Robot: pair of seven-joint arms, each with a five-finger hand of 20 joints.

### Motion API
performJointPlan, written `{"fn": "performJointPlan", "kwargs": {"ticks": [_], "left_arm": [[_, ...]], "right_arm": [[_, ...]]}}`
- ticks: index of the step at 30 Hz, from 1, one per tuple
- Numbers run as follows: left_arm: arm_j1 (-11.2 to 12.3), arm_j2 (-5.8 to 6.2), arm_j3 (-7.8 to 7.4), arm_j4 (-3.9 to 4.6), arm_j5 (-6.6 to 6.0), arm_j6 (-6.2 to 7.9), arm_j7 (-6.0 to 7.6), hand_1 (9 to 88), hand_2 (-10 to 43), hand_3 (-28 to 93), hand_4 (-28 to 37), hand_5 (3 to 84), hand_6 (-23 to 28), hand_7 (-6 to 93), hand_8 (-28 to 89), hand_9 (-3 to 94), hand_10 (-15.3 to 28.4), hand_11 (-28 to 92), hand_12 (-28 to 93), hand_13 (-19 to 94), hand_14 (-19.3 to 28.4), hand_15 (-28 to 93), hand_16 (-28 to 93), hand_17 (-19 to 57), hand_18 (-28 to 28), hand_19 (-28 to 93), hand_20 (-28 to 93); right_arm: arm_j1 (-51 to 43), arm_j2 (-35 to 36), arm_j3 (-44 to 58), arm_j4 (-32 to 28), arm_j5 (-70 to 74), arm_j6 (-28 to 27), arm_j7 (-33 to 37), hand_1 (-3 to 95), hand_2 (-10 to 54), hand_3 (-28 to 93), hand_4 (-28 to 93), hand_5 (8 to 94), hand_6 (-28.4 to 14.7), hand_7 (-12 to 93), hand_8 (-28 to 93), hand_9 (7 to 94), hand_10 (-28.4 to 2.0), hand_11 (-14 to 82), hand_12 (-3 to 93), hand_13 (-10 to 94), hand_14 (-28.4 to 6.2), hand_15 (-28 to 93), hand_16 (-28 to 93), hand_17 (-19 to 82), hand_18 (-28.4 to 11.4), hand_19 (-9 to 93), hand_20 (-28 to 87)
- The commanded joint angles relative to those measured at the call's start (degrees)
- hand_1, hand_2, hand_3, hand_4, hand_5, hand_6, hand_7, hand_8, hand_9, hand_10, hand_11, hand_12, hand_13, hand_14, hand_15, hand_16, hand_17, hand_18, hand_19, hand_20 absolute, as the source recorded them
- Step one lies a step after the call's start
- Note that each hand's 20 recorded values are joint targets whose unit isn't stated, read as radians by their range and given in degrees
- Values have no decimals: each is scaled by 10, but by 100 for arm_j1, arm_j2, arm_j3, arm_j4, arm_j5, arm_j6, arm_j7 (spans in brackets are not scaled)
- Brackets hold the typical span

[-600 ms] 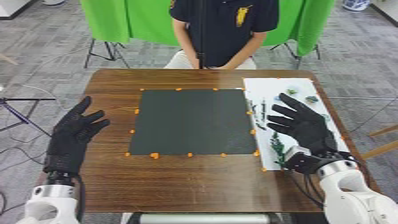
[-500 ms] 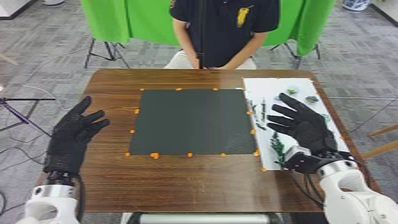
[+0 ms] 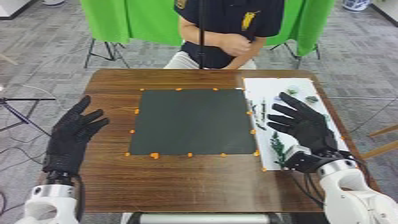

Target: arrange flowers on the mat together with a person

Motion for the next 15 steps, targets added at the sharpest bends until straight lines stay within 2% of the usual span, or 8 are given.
{"fn": "performJointPlan", "kwargs": {"ticks": [1,15], "left_arm": [[49,-8,-84,-65,49,-48,-10,250,38,789,-250,354,34,125,-98,385,179,221,101,293,271,484,-83,-84,244,469,147],[50,-18,-75,-63,32,-21,-1,250,36,792,-248,353,34,124,-97,387,181,226,106,293,272,488,-73,-87,243,472,149]], "right_arm": [[27,55,15,-5,9,58,-65,217,10,774,-283,393,2,133,-111,440,-131,64,148,373,-174,176,190,96,-263,510,130],[2,31,32,-11,17,34,-77,217,10,773,-283,393,3,133,-111,440,-131,64,148,372,-174,175,191,95,-264,510,129]]}}
